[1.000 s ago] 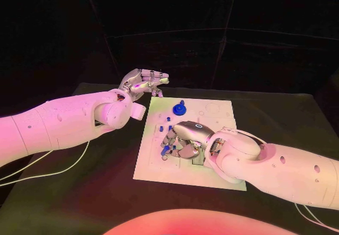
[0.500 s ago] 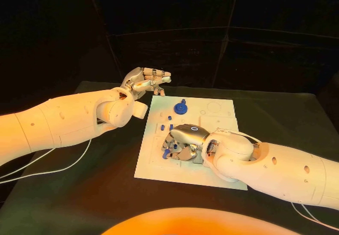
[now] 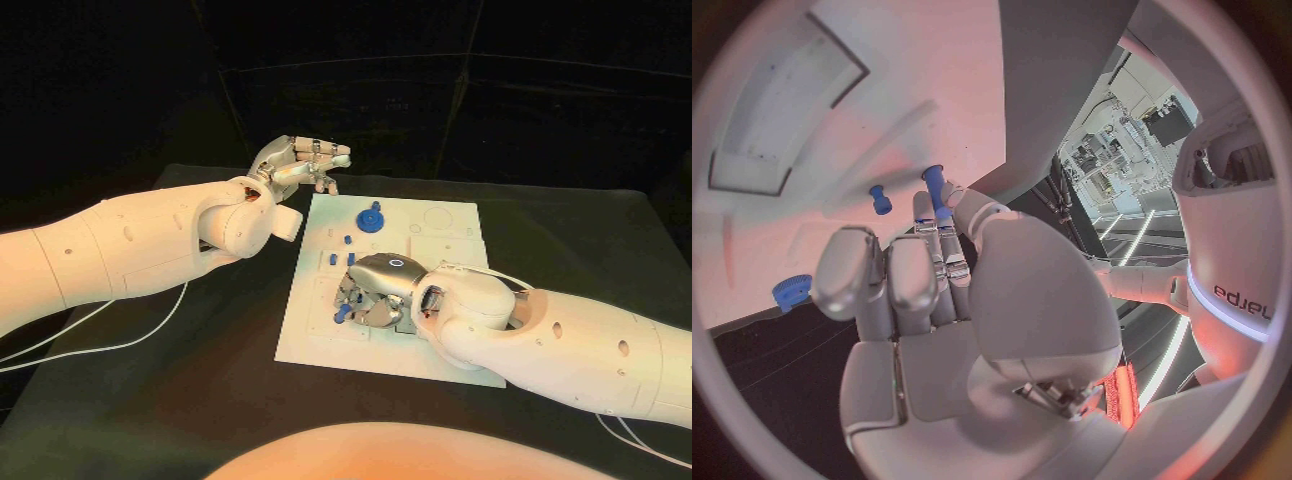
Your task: Assemble the parts on the task board
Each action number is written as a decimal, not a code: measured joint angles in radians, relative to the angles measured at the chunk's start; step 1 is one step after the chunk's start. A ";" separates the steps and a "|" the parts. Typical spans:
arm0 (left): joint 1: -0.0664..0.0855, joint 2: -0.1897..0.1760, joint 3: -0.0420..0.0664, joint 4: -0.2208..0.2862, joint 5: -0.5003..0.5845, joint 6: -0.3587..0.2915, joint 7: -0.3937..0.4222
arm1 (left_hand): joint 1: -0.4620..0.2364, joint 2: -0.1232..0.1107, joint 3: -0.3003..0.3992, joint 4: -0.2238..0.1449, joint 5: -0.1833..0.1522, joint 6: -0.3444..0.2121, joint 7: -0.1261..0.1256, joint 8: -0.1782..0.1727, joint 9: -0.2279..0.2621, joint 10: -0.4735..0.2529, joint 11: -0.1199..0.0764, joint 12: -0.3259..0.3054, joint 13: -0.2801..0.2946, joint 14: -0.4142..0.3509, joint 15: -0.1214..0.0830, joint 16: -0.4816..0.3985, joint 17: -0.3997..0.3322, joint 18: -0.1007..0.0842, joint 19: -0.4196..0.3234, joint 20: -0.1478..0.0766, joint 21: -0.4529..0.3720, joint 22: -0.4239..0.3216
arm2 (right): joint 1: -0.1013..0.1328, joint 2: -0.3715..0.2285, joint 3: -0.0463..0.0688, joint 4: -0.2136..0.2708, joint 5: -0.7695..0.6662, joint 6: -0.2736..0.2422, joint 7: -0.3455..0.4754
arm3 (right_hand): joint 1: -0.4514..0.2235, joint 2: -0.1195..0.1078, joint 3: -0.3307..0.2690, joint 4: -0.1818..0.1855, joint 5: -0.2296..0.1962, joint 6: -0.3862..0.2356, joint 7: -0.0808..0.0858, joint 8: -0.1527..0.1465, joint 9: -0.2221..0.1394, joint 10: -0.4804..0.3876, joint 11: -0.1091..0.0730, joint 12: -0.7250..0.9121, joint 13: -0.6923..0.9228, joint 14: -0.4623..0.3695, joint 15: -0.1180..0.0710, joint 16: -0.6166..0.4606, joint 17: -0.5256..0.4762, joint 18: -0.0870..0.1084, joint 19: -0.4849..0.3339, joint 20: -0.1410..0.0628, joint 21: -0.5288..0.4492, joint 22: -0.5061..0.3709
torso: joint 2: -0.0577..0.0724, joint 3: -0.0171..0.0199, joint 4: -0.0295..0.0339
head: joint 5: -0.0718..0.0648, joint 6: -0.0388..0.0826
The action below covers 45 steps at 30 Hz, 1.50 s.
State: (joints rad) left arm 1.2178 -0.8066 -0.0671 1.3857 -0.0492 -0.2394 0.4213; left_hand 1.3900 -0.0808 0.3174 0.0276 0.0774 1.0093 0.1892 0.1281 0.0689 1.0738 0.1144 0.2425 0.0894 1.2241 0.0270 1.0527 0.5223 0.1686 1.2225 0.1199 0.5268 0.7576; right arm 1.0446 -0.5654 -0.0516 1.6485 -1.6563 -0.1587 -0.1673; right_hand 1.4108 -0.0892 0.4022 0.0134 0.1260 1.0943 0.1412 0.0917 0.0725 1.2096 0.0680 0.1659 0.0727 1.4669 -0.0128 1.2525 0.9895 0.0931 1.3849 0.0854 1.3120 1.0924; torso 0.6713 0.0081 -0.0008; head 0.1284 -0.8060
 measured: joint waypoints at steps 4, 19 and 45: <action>0.000 0.000 0.000 0.001 0.000 0.000 0.000 | 0.000 0.000 0.000 0.000 0.000 0.000 0.000 0.000 0.000 0.000 0.000 0.000 0.000 0.000 0.000 0.000 0.000 0.000 0.000 0.000 0.000 0.000 | 0.000 0.007 0.000 -0.003 -0.009 0.009 -0.008 | 0.000 0.000 0.000 0.000 0.000 0.000 0.000 0.000 0.000 0.000 0.000 0.000 0.000 0.000 0.000 0.000 0.000 0.000 0.000 0.000 0.000 0.000 | 0.000 -0.0001 -0.0004 | 0.001 -0.002; 0.000 -0.003 0.000 0.002 0.000 0.001 0.000 | 0.000 0.000 0.000 0.000 0.000 0.000 0.000 0.000 0.000 -0.004 -0.004 0.000 0.000 0.000 0.000 0.000 -0.001 0.000 0.000 0.000 -0.004 -0.002 | -0.001 0.024 -0.019 -0.007 -0.032 0.020 -0.020 | -0.027 -0.027 -0.004 0.004 0.000 -0.042 0.030 -0.026 -0.007 -0.053 0.026 -0.045 -0.006 0.001 0.009 0.000 -0.013 0.000 -0.002 0.010 0.000 -0.010 | 0.000 -0.0005 -0.0007 | 0.002 -0.005; 0.000 0.001 0.000 -0.005 0.000 0.004 -0.007 | 0.000 0.000 0.000 0.000 0.004 -0.004 -0.004 0.000 0.000 -0.007 0.000 0.000 0.000 0.000 0.000 0.000 -0.003 0.000 0.000 0.000 -0.004 -0.002 | -0.003 -0.043 -0.021 0.055 -0.024 -0.104 0.033 | -0.041 -0.051 -0.083 -0.005 0.000 -0.310 0.011 -0.030 -0.010 -0.177 0.034 -0.038 -0.001 -0.005 0.016 -0.036 -0.088 0.016 -0.050 0.025 -0.068 -0.117 | -0.003 0.0001 -0.0009 | -0.011 0.005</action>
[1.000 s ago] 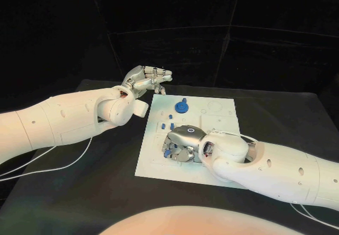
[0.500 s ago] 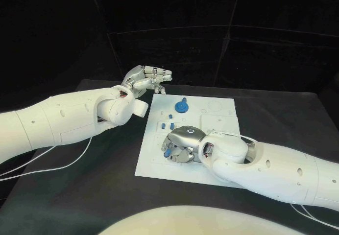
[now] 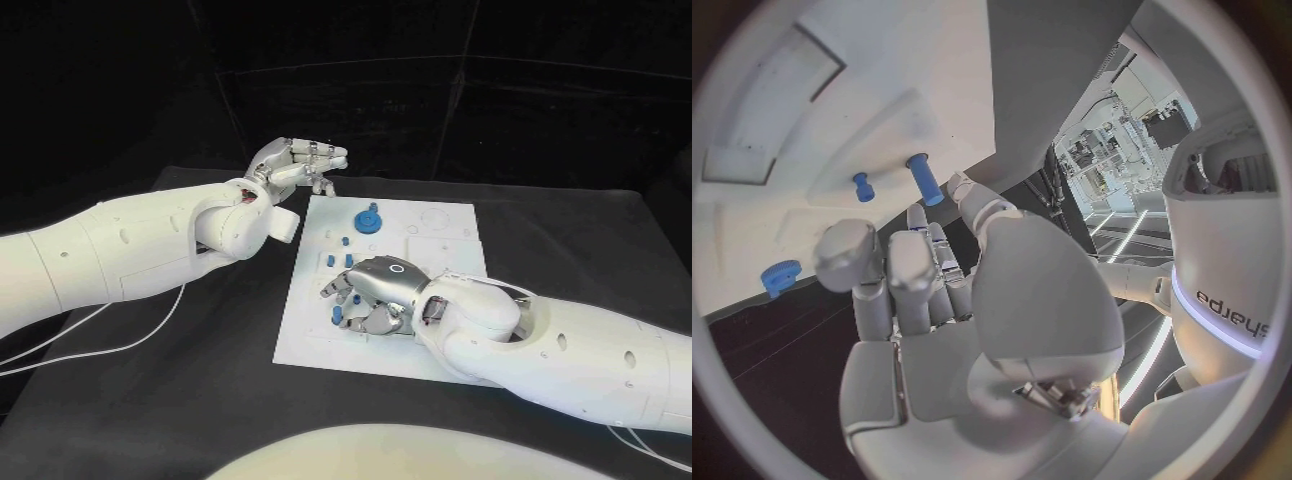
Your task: Assemble the parts on the task board
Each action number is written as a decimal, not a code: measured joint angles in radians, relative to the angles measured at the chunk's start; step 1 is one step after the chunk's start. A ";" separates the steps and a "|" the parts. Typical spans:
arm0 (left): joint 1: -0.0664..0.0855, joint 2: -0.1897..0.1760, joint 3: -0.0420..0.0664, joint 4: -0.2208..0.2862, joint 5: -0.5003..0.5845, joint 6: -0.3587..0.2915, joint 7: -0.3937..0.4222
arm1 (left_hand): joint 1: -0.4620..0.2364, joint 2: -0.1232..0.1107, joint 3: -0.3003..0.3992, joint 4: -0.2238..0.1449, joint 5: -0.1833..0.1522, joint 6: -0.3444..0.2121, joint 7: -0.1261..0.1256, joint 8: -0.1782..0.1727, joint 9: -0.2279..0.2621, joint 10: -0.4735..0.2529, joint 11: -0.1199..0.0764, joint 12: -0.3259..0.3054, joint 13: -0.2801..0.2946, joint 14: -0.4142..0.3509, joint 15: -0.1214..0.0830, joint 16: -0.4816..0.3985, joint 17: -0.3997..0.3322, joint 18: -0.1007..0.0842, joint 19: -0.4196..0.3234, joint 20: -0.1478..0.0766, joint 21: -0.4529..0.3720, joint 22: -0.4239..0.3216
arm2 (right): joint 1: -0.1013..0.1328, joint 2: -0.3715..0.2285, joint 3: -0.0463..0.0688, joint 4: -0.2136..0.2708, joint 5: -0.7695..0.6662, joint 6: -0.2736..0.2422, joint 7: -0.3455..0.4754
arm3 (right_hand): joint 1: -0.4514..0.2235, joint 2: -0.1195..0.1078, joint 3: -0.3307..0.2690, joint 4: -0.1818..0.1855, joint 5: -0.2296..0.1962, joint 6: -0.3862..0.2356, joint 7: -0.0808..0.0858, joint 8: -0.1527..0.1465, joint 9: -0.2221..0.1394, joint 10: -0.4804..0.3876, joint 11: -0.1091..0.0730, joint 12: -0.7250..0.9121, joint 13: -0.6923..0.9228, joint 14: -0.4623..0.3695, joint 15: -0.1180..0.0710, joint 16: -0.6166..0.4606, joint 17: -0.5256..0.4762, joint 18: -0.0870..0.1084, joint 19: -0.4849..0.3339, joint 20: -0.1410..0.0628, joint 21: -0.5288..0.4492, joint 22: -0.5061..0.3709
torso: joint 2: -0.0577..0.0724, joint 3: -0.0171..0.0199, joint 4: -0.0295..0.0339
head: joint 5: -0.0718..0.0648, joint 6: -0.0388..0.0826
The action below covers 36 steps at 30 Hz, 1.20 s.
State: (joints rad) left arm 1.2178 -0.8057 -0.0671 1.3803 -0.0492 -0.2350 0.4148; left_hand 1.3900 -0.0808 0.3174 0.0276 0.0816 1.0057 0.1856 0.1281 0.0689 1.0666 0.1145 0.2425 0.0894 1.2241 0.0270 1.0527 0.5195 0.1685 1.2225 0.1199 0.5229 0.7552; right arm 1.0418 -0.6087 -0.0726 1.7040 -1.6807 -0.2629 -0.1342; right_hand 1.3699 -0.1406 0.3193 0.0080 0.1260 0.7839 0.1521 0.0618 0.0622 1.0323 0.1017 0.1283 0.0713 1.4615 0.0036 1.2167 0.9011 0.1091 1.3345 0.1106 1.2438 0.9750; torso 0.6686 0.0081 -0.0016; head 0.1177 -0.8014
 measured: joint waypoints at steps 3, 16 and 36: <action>0.000 0.000 0.000 -0.001 0.000 0.000 -0.001 | 0.000 0.000 0.000 0.000 0.000 0.000 0.000 0.000 0.000 0.000 0.000 0.000 0.000 0.000 0.000 0.000 0.000 0.000 0.000 0.000 0.000 0.000 | 0.001 -0.042 0.001 0.032 0.008 -0.021 0.006 | 0.000 0.000 -0.009 0.000 0.000 0.004 0.001 0.000 0.001 -0.004 -0.004 0.012 0.001 0.000 0.000 0.000 0.001 0.000 0.000 0.000 -0.001 -0.001 | -0.001 -0.0002 -0.0005 | -0.005 0.005; 0.000 -0.006 -0.001 -0.002 0.000 0.002 -0.003 | 0.000 0.000 -0.003 -0.003 0.000 0.000 0.000 0.000 0.000 0.000 0.000 0.000 0.000 0.000 0.000 0.000 -0.001 0.000 0.000 0.000 0.000 -0.001 | 0.052 -0.324 0.031 0.161 0.283 -0.118 -0.021 | -0.074 0.003 -0.107 0.065 0.083 0.205 -0.025 0.089 0.034 0.302 -0.061 0.288 0.142 0.005 -0.039 0.090 0.140 -0.021 0.084 -0.038 0.108 0.183 | -0.006 -0.0027 -0.0041 | -0.050 0.021; -0.001 -0.012 -0.003 0.003 0.000 0.003 -0.003 | 0.000 0.000 -0.003 -0.003 0.000 0.000 0.000 0.000 0.000 0.000 0.000 0.000 0.000 0.000 0.000 0.000 -0.001 0.000 0.000 0.000 0.000 -0.001 | 0.009 -0.477 0.012 0.222 0.358 -0.097 -0.349 | -0.156 0.029 -0.393 0.280 0.148 0.218 -0.050 0.205 0.096 0.326 -0.082 1.079 1.071 0.004 -0.051 0.223 0.370 -0.040 0.125 -0.055 0.184 0.319 | -0.018 -0.0069 -0.0221 | -0.112 0.016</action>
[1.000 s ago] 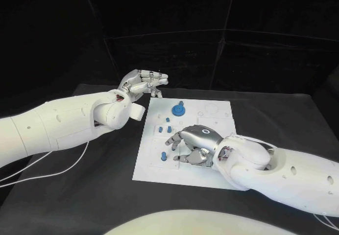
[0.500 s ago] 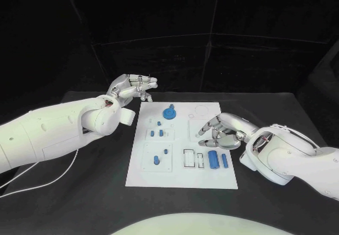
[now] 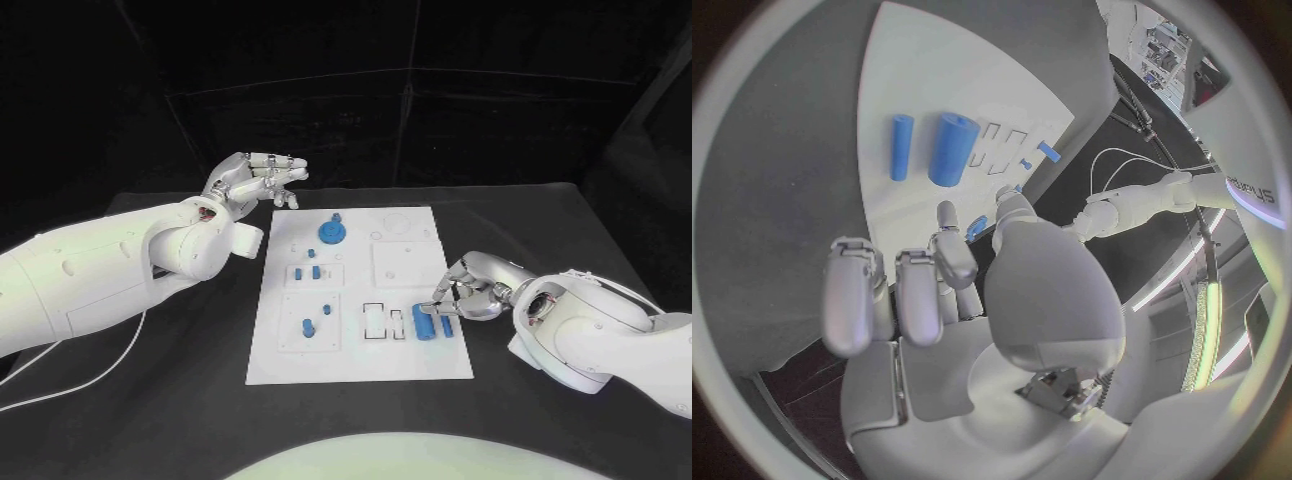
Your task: Assemble the parts on the task board
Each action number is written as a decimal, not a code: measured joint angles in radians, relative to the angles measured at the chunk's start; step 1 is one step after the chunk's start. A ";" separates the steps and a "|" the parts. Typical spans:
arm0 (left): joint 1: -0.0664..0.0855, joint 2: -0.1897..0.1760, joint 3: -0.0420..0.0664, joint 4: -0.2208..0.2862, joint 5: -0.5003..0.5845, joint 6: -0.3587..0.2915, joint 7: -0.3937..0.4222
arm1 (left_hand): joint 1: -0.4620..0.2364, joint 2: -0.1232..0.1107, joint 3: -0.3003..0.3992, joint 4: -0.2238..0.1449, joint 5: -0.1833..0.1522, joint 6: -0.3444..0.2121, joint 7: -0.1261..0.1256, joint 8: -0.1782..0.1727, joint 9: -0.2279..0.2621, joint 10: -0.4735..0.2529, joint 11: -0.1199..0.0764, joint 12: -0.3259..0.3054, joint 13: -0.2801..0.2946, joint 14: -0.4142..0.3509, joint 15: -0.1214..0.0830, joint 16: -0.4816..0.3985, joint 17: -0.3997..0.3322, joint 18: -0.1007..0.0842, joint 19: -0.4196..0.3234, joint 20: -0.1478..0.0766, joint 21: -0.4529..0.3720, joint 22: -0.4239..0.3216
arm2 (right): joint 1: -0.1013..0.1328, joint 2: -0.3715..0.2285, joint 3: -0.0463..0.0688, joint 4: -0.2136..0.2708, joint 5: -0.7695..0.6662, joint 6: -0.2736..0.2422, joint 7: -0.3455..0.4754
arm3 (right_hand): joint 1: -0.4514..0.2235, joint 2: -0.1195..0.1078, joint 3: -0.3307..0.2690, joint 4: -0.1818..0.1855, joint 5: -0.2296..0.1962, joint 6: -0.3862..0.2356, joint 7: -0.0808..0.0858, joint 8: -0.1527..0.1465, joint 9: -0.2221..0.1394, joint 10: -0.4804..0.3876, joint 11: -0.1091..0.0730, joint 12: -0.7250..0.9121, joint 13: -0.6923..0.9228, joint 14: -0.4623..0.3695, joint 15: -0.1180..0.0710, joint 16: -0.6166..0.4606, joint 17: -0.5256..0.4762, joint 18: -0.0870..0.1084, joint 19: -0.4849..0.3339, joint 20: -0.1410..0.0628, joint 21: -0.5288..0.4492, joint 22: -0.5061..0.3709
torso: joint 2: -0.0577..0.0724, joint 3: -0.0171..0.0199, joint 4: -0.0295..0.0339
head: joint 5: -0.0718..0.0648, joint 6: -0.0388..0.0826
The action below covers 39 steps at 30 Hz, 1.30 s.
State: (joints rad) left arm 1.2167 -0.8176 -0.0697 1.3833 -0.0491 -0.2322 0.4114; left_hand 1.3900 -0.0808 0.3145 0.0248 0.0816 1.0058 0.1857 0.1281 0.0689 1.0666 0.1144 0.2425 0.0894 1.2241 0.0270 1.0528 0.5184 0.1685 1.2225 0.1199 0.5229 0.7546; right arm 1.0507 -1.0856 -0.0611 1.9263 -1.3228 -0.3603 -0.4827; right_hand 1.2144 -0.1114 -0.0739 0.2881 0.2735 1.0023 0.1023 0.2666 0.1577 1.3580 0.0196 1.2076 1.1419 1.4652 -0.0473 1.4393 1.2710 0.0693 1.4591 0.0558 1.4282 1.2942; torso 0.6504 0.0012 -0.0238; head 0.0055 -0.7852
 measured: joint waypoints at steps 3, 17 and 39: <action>0.000 0.000 -0.001 0.000 0.000 0.000 0.000 | 0.000 0.000 0.000 0.000 0.000 0.000 0.000 0.000 0.000 0.000 0.000 0.005 0.000 0.000 0.000 0.000 0.000 0.000 0.000 0.000 0.000 -0.001 | -0.005 0.000 -0.003 0.001 -0.025 0.009 -0.028 | 0.001 0.001 -0.010 0.002 0.000 0.000 0.000 0.012 0.007 0.000 0.000 0.004 0.010 0.000 0.000 0.000 0.000 0.000 0.000 0.000 0.000 0.000 | 0.000 0.0002 -0.0002 | 0.000 -0.001; -0.001 -0.004 -0.001 0.001 0.000 0.002 -0.001 | 0.000 0.000 0.000 0.000 0.000 0.000 0.000 0.000 0.000 0.000 0.000 0.006 0.000 -0.002 -0.002 0.000 -0.001 0.000 0.000 0.000 0.000 -0.001 | -0.024 0.029 -0.008 -0.019 -0.093 0.040 -0.078 | 0.008 0.024 -0.038 0.003 0.000 0.007 -0.007 0.046 0.033 0.007 -0.007 0.016 0.037 0.000 -0.007 0.004 0.004 0.000 0.000 0.000 0.000 0.000 | 0.000 -0.0002 -0.0013 | 0.003 -0.004; -0.001 -0.008 -0.002 0.004 0.000 0.007 -0.004 | 0.000 0.000 0.000 0.000 0.000 0.000 0.000 0.000 0.000 0.000 0.000 0.005 0.000 -0.004 -0.004 0.000 -0.001 0.000 0.000 0.000 0.000 -0.002 | -0.065 0.126 -0.002 -0.090 -0.134 0.056 -0.082 | 0.025 0.040 -0.051 -0.004 -0.006 0.012 -0.013 0.066 0.051 0.011 -0.011 0.028 0.061 0.000 -0.007 0.008 0.017 0.000 0.003 -0.004 0.004 0.005 | 0.001 0.0004 -0.0011 | 0.012 -0.016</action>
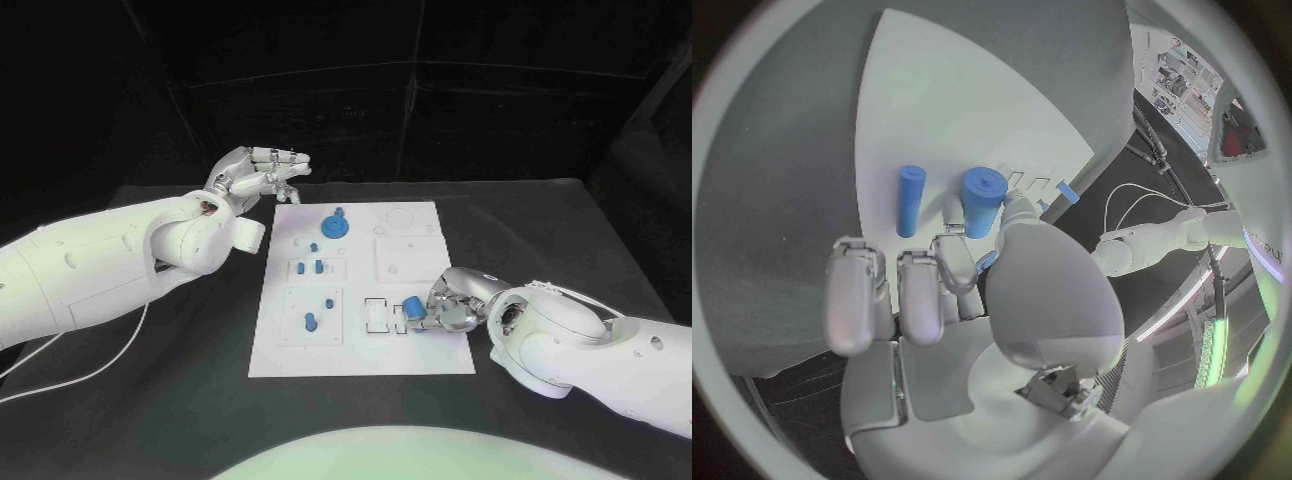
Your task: Assemble the parts on the task board
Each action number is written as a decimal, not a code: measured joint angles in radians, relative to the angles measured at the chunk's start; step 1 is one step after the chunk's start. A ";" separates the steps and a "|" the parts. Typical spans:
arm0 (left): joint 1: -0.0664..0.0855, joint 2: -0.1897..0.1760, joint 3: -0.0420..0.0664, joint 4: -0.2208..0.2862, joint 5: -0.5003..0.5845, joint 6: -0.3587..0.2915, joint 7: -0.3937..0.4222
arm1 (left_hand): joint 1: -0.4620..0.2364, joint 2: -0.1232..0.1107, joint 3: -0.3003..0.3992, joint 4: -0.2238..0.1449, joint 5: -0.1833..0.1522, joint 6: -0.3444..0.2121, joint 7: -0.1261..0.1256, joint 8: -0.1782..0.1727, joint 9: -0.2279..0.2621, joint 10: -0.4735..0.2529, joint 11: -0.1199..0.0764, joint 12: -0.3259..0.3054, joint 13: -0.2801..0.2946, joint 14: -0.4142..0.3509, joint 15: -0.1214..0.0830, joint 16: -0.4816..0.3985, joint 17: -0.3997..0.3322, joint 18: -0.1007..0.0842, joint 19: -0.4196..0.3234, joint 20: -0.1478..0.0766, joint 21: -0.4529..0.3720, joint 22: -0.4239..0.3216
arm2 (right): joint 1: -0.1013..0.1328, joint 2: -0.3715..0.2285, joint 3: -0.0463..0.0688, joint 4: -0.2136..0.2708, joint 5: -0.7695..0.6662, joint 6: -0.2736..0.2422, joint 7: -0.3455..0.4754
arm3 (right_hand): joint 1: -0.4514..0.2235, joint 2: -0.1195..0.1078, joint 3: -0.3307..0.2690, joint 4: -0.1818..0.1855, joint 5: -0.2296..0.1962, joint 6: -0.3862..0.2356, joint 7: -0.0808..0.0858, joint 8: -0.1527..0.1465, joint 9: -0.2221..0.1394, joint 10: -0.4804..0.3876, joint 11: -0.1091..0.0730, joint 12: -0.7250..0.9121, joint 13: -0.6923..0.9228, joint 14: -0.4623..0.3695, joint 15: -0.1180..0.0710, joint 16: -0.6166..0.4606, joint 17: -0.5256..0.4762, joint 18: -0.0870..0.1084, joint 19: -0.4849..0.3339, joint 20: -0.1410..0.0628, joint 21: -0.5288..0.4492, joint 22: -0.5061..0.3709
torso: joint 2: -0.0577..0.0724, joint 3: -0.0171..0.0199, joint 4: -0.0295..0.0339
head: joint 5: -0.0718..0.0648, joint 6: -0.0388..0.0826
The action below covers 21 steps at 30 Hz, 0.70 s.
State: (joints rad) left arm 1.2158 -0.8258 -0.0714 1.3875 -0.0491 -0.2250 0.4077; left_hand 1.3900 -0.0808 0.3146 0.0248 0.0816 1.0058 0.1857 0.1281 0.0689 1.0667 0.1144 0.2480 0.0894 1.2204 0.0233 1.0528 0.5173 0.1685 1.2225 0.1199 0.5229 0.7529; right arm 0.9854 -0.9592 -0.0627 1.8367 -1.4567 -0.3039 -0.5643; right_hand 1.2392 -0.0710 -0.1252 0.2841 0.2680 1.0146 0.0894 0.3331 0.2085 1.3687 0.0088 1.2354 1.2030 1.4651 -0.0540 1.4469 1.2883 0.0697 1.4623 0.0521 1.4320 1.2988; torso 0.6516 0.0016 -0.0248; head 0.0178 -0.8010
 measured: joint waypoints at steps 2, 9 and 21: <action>0.000 -0.001 0.000 0.000 0.000 0.000 0.000 | 0.000 0.000 0.000 0.000 0.000 0.000 0.000 0.000 0.000 0.000 0.000 0.000 0.000 0.000 0.000 0.000 0.000 0.000 0.000 0.000 0.000 0.000 | 0.000 0.006 0.001 -0.006 -0.005 -0.003 0.003 | 0.008 0.007 -0.002 0.001 0.014 -0.003 -0.003 0.000 0.000 0.000 0.000 0.006 0.006 0.000 0.000 0.000 0.002 0.000 0.000 0.000 0.000 0.001 | 0.000 -0.0001 0.0002 | 0.001 -0.001; 0.000 -0.002 0.000 0.001 0.000 0.002 -0.001 | 0.000 0.000 0.000 0.000 0.000 0.000 0.000 0.000 0.000 0.000 0.000 0.000 0.000 0.000 0.000 0.000 -0.001 0.000 0.000 0.000 -0.004 0.000 | -0.005 0.001 -0.001 0.003 -0.022 -0.020 0.007 | 0.055 0.026 -0.015 -0.004 0.125 -0.012 0.002 0.014 0.017 0.018 -0.004 0.026 0.038 0.004 -0.004 0.007 0.012 0.000 0.000 0.000 0.006 0.009 | -0.001 -0.0002 0.0007 | 0.003 0.000; 0.000 -0.004 0.000 0.003 0.000 0.003 -0.003 | 0.000 0.000 0.000 0.000 0.000 0.000 0.000 0.000 0.000 0.000 0.000 0.000 0.000 0.000 0.000 0.000 -0.001 0.000 0.000 0.000 -0.004 0.000 | -0.011 -0.049 -0.006 0.080 -0.004 -0.093 -0.004 | 0.068 0.039 -0.033 0.002 0.251 -0.003 -0.013 0.030 0.044 0.050 -0.015 0.058 0.087 0.004 -0.011 0.017 0.020 0.000 0.004 -0.005 0.016 0.009 | -0.002 -0.0018 0.0008 | 0.000 0.004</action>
State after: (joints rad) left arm 1.2155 -0.8299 -0.0715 1.3902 -0.0491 -0.2218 0.4048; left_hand 1.3900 -0.0808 0.3146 0.0248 0.0816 1.0058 0.1857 0.1281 0.0689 1.0666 0.1144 0.2479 0.0894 1.2205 0.0234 1.0528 0.5159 0.1685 1.2225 0.1199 0.5192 0.7531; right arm 0.9740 -1.0080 -0.0687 1.9167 -1.4606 -0.3966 -0.5679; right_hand 1.3070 -0.0325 -0.1579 0.2865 0.5188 1.0119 0.0765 0.3628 0.2522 1.4192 -0.0058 1.2931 1.2905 1.4686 -0.0648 1.4638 1.3081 0.0696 1.4668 0.0475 1.4482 1.3081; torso 0.6498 -0.0002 -0.0241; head 0.0176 -0.7973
